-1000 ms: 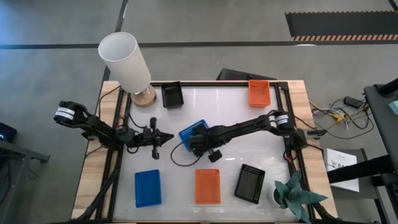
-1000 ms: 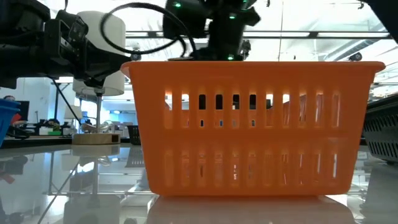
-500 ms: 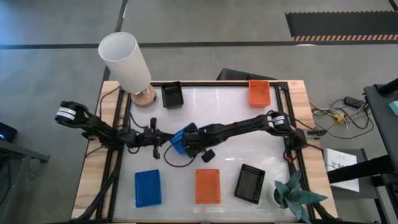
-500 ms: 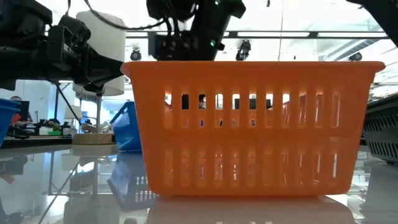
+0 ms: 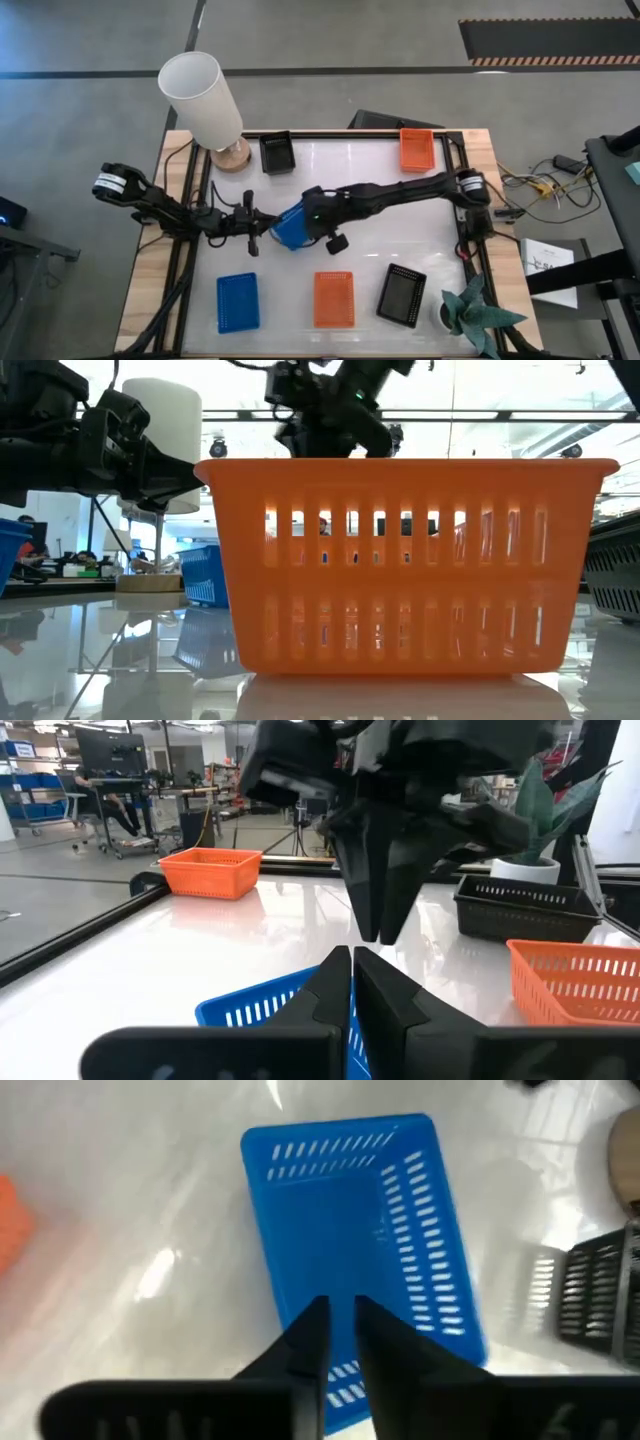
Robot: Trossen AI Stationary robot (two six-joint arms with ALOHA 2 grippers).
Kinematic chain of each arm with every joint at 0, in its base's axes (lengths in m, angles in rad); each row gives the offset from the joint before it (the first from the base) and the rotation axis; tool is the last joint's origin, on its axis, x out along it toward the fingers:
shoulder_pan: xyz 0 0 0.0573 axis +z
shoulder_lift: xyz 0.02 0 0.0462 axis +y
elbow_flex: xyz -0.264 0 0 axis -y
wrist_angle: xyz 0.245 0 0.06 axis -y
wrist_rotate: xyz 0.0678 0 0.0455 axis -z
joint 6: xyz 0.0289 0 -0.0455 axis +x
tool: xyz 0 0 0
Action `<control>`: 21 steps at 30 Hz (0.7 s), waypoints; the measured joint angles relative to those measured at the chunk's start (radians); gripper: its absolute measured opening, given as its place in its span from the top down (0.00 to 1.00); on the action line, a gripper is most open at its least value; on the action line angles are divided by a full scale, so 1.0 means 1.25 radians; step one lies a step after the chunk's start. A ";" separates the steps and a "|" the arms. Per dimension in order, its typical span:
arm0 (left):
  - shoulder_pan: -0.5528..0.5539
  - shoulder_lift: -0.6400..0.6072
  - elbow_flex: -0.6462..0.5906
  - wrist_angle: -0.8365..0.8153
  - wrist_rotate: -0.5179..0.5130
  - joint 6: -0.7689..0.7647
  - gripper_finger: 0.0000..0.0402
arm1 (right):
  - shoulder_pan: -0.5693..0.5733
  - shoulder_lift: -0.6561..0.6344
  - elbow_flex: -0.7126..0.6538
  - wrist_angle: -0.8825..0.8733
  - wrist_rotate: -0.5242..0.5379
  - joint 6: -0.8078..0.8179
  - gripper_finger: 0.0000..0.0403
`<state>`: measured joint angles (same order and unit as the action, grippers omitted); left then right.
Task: Stack baskets by color
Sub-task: Stack the right blue bin on top of the bottom blue bin
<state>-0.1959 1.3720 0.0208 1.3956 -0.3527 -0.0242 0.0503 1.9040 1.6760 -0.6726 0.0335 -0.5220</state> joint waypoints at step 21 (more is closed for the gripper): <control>0.009 -0.011 0.084 -0.152 0.007 -0.175 1.00 | -0.057 -0.522 -0.824 0.744 0.102 0.263 0.97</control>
<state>-0.1844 1.3588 0.1257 1.2053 -0.3440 -0.2427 -0.0210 1.2511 0.6455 0.2575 0.1607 -0.1932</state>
